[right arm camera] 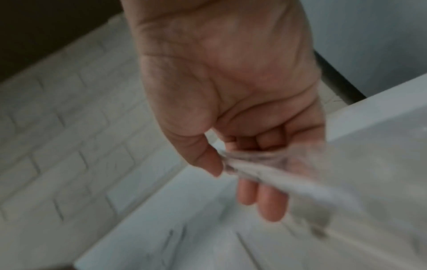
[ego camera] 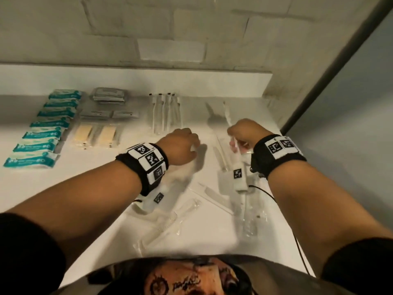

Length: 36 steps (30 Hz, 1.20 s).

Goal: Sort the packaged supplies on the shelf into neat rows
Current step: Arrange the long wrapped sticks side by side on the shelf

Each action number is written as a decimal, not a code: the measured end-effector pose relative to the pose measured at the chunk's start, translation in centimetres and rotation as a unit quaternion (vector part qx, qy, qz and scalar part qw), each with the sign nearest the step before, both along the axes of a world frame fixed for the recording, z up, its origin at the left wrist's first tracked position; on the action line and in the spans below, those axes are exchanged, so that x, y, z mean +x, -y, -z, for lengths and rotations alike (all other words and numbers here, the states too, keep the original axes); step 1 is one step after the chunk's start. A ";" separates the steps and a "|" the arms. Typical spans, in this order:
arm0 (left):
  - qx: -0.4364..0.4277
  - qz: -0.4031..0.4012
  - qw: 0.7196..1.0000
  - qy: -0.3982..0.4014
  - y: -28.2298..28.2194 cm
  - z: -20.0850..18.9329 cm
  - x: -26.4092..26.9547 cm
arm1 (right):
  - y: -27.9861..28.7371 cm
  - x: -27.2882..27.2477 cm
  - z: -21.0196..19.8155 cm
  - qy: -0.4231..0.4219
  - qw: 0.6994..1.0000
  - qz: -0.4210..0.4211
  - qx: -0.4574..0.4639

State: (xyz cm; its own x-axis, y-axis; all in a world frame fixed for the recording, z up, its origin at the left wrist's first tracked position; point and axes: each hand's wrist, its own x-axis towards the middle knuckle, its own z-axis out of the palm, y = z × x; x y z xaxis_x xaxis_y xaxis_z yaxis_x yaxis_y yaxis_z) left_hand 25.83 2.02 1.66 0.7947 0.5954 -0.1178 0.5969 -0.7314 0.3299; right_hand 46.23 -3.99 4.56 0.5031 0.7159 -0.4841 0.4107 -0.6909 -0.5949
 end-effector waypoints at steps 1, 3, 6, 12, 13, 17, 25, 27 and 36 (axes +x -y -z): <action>-0.002 0.004 1.000 0.004 1.1 -0.2 0.2 | 0.9 0.2 -0.8 -0.035 0.998 0.020 0.044; -0.010 0.015 1.000 -0.002 2.9 -0.6 0.6 | 2.6 0.7 -2.3 -0.050 0.993 0.038 0.100; -0.020 0.031 0.999 -0.035 6.5 -1.5 1.8 | 6.4 2.1 -3.6 -0.031 0.990 0.036 0.129; -0.049 0.030 0.976 -0.210 14.6 -1.4 6.1 | 11.5 3.7 -2.0 0.011 0.997 0.032 0.063; -0.041 0.020 0.976 -0.214 15.5 -1.2 6.4 | 11.9 3.6 -1.6 0.025 0.999 0.020 0.041; -0.031 -0.021 0.980 -0.195 16.2 -1.0 6.4 | 13.3 2.4 -0.5 0.095 0.994 -0.020 -0.046; -0.084 -0.102 0.981 -0.143 13.5 0.0 3.2 | 13.0 0.0 0.2 0.124 0.969 -0.087 -0.196; -0.102 -0.109 0.982 -0.113 12.8 0.2 2.8 | 12.7 -0.2 0.2 0.132 0.968 -0.090 -0.192; -0.081 -0.077 0.990 -0.087 11.4 0.4 4.4 | 12.0 -2.6 1.7 0.079 0.989 -0.029 -0.118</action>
State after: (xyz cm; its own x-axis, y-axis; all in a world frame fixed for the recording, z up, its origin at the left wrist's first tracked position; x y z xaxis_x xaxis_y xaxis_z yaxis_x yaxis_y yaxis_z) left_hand 30.20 -9.36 1.29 0.6557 0.6700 -0.3482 0.7549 -0.5732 0.3186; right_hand 43.62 -15.99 2.91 0.5465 0.6227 -0.5600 0.5291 -0.7750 -0.3454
